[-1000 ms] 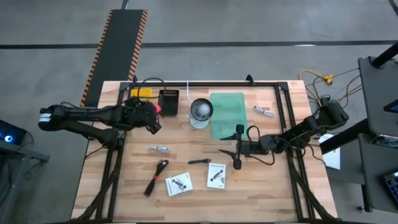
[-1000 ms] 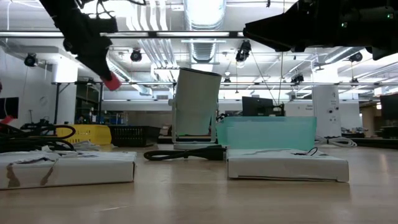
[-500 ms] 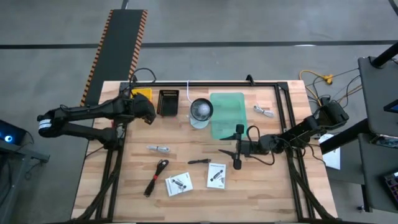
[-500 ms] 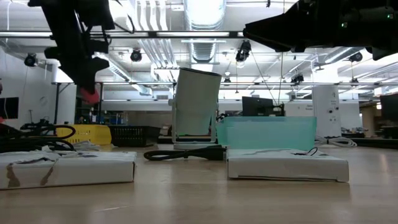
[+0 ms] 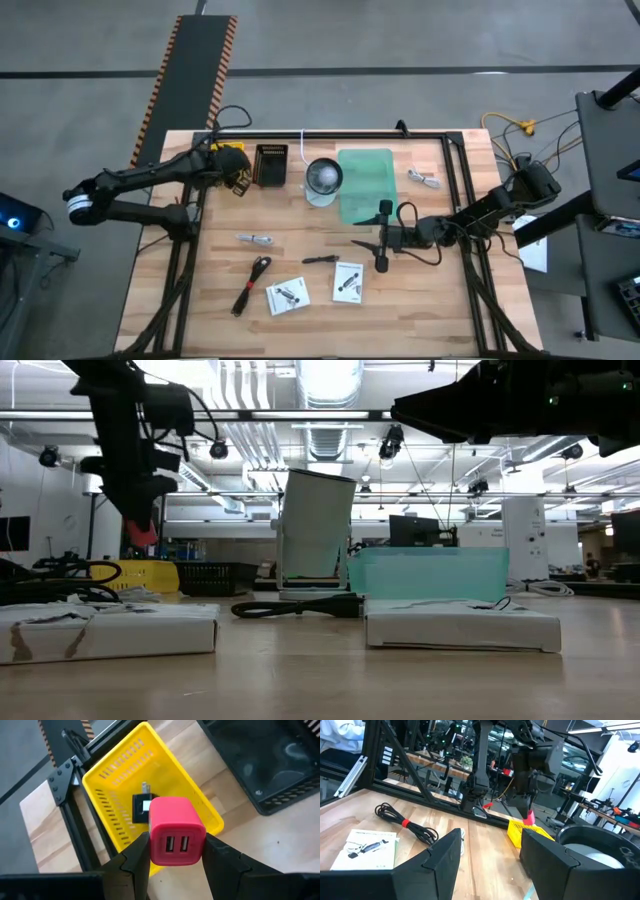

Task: Pick and place items into bin
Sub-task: Put the pink charger adapter into the yellow bin, then put the left white charger cable into the green bin

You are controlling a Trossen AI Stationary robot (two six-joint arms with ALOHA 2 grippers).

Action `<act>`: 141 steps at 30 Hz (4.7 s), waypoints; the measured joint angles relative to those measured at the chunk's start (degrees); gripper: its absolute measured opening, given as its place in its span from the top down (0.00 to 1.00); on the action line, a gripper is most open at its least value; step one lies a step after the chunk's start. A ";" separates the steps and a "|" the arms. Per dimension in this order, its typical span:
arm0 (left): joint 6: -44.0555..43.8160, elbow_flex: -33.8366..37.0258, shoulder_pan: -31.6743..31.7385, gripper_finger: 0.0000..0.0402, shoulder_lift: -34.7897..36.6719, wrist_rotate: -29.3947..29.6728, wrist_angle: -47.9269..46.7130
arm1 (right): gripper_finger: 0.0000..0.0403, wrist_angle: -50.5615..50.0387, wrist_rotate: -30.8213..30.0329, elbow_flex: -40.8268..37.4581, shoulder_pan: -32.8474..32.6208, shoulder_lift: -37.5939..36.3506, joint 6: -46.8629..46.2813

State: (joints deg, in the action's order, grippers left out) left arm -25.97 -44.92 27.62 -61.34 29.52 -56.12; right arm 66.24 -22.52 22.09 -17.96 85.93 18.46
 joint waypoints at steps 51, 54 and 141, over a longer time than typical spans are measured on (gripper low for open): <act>11.17 -3.12 -0.37 0.47 -5.87 0.11 8.12 | 0.52 -0.04 0.00 0.00 0.00 0.00 1.05; 14.98 -3.21 -3.86 0.47 -3.28 -3.92 12.77 | 0.52 -0.04 0.00 0.00 0.00 0.00 1.05; 12.80 4.13 -33.71 0.72 -23.63 -26.01 10.34 | 0.52 -2.80 0.00 -0.02 -0.02 0.00 1.18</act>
State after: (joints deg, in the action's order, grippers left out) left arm -13.17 -40.80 -6.09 -84.97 3.51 -45.79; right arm 63.44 -22.52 22.06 -17.98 85.93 19.64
